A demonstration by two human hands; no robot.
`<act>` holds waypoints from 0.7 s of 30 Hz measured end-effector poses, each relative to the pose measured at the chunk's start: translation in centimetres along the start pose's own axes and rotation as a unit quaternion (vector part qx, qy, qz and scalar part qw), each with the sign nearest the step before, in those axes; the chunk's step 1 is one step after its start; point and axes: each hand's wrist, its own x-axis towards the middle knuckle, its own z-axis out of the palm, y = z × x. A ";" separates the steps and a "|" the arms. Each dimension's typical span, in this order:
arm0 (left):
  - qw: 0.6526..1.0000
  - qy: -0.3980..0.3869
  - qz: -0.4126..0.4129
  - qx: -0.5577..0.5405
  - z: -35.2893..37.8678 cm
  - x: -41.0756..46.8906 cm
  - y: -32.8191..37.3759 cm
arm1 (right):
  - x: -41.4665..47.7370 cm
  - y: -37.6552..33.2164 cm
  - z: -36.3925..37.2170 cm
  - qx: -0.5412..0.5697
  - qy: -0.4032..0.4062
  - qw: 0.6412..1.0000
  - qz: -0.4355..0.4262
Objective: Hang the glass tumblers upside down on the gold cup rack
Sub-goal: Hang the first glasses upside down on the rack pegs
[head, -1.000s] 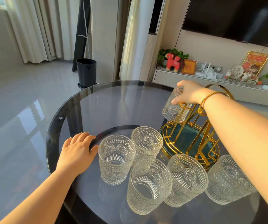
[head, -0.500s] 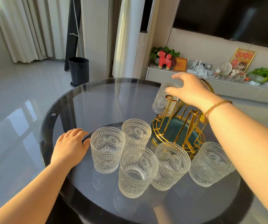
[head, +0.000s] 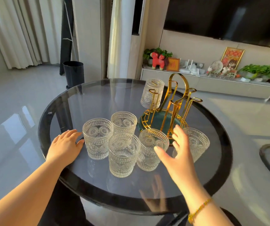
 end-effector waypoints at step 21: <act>1.000 0.000 -0.001 -0.002 -0.3 -0.4 0.1 | -0.4 4.9 3.2 0.037 -0.052 0.994 0.094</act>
